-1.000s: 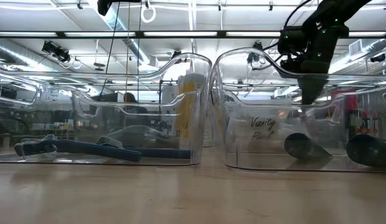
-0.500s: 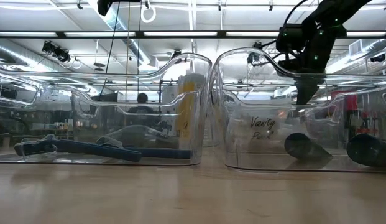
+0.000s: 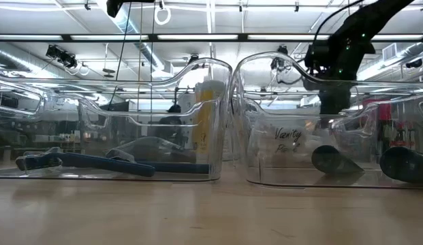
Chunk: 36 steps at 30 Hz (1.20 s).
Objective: Pick & Place Travel size toiletries
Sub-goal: Put the black deodorant into the top left transparent bin
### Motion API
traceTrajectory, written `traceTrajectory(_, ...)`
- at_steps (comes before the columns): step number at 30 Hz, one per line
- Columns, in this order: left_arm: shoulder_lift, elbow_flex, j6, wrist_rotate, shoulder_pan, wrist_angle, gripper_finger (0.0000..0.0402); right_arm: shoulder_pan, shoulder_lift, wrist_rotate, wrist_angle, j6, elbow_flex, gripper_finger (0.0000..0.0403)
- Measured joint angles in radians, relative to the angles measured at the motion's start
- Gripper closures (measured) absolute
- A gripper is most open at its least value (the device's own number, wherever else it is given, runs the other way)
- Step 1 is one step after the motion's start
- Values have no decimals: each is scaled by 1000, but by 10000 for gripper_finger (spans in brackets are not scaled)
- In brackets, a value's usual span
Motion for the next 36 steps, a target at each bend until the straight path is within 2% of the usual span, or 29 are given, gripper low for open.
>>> traceTrajectory(11, 0, 0, -19, -2, 0, 0, 379, -57, 102, -24, 86, -11, 0, 390)
traceTrajectory(15, 0, 0, -24, -2, 0, 0, 379, -57, 103, -31, 124, -35, 0, 361)
traceTrajectory(21, 0, 0, -26, -2, 0, 0, 379, -66, 126, -33, 122, -28, 0, 296)
traceTrajectory(25, 0, 0, -28, -2, 0, 0, 379, -69, 170, -105, 119, -43, 0, 267)
traceTrajectory(29, 0, 0, -51, -2, 0, 0, 379, -68, 209, -150, 122, -52, 0, 278)
traceTrajectory(36, 0, 0, -53, -2, 0, 0, 379, -68, 246, -155, 122, -64, 0, 347)
